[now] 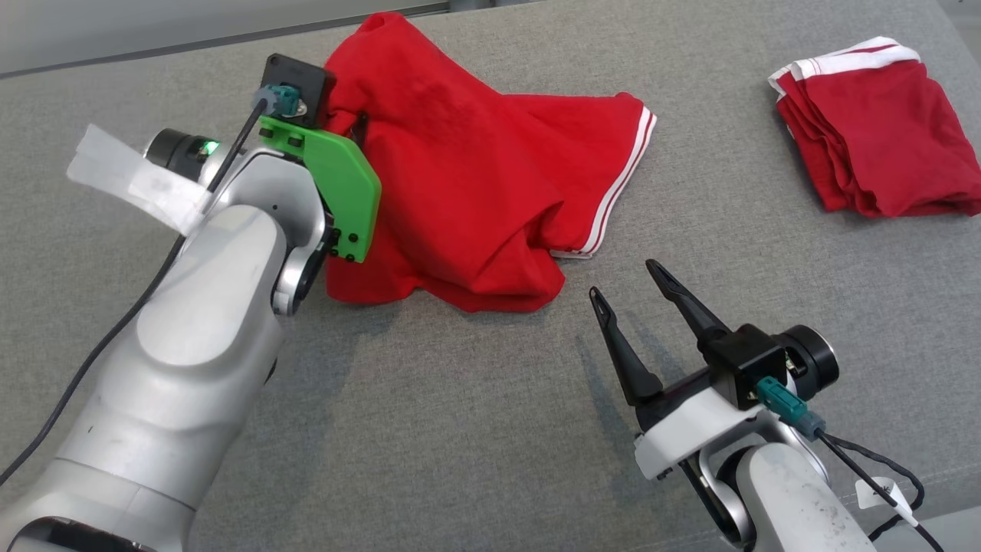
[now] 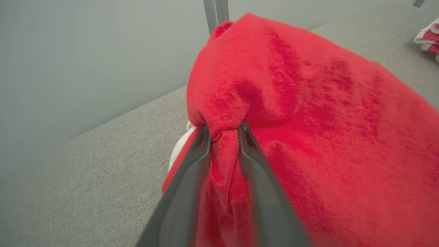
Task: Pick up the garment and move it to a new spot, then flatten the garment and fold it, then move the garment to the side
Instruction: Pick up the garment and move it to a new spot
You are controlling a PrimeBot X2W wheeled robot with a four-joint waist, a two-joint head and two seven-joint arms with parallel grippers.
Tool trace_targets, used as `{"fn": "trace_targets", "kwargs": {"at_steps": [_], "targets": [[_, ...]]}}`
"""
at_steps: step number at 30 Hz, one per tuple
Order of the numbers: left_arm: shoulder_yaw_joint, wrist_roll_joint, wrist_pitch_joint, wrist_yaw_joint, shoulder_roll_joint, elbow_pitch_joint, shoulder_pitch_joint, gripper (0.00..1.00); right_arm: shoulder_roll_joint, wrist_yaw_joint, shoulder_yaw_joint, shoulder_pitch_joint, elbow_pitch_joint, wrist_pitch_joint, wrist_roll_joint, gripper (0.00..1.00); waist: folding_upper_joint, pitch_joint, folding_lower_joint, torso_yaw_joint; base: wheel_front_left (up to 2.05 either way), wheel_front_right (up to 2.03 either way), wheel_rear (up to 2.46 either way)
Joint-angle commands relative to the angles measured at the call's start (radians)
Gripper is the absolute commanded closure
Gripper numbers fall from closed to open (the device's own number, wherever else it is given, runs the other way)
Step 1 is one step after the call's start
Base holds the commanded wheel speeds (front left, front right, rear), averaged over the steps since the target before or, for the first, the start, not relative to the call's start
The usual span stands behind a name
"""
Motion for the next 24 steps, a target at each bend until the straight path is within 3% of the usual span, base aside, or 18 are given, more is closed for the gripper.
{"fn": "trace_targets", "kwargs": {"at_steps": [1,11,18,24], "targets": [[0.001,0.020,-0.037,0.011,0.012,0.028,0.012,0.00,-0.001,-0.002,0.001,-0.011,0.004,-0.003,-0.009,0.00,0.0000,-0.001,0.0000,0.000,0.00,0.00,0.00],[0.019,-0.016,-0.174,0.002,-0.014,0.159,0.067,0.00,-0.008,-0.002,-0.013,0.017,0.015,0.001,-0.010,0.00,0.0000,-0.048,0.0000,0.039,0.00,0.00,0.00],[-0.008,-0.040,-0.197,-0.020,-0.038,0.100,0.174,0.00,-0.010,-0.002,-0.022,0.045,0.006,0.015,-0.008,0.00,0.0000,-0.090,0.0000,0.060,0.00,0.00,0.00],[-0.027,-0.109,-0.148,-0.026,-0.093,0.015,0.303,0.00,-0.014,-0.002,-0.022,0.061,-0.010,0.021,-0.002,0.00,0.0000,-0.093,0.0000,0.051,0.00,0.00,0.00]]}}
